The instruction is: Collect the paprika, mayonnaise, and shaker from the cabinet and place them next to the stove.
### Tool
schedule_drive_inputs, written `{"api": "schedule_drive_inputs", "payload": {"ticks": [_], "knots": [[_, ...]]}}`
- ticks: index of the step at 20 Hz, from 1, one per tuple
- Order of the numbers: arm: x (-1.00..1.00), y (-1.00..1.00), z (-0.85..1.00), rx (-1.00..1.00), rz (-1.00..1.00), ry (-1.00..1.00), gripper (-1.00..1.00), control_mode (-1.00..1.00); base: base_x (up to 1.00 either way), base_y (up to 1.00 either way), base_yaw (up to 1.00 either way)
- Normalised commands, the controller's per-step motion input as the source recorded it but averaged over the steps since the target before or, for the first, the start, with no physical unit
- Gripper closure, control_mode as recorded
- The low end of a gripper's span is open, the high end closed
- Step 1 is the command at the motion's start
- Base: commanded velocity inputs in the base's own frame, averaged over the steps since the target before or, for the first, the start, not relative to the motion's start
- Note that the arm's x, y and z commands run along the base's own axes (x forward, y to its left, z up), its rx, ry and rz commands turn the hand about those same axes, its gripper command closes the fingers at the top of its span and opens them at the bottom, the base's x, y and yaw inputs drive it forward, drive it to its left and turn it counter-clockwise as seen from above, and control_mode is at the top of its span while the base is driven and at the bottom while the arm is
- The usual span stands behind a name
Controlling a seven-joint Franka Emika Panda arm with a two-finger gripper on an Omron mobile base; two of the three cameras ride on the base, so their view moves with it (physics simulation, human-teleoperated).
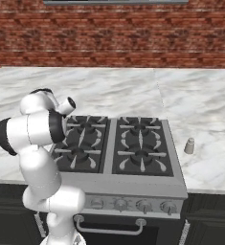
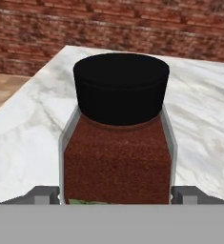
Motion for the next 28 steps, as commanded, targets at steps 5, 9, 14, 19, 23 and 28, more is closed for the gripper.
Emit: {"api": "schedule_drive_inputs", "payload": {"ticks": [5,9,14,19,23,28], "knots": [[0.16,0.2,-0.28,0.0,0.05,0.0,1.0,-1.0,0.0,0.0,0.0],[0.14,0.17,-0.27,0.0,0.05,0.0,1.0,-1.0,0.0,0.0,0.0],[0.17,0.04,-0.23,0.0,0.05,0.0,1.0,-1.0,0.0,0.0,0.0],[0.04,0.0,-0.13,0.0,0.03,0.0,1.0,-1.0,0.0,0.0,0.0],[-0.01,0.0,-0.11,0.0,0.02,-0.02,1.0,-1.0,0.0,0.0,0.0],[-0.12,0.02,-0.09,0.0,0.0,-0.02,-1.0,-1.0,0.0,0.0,0.0]]}}
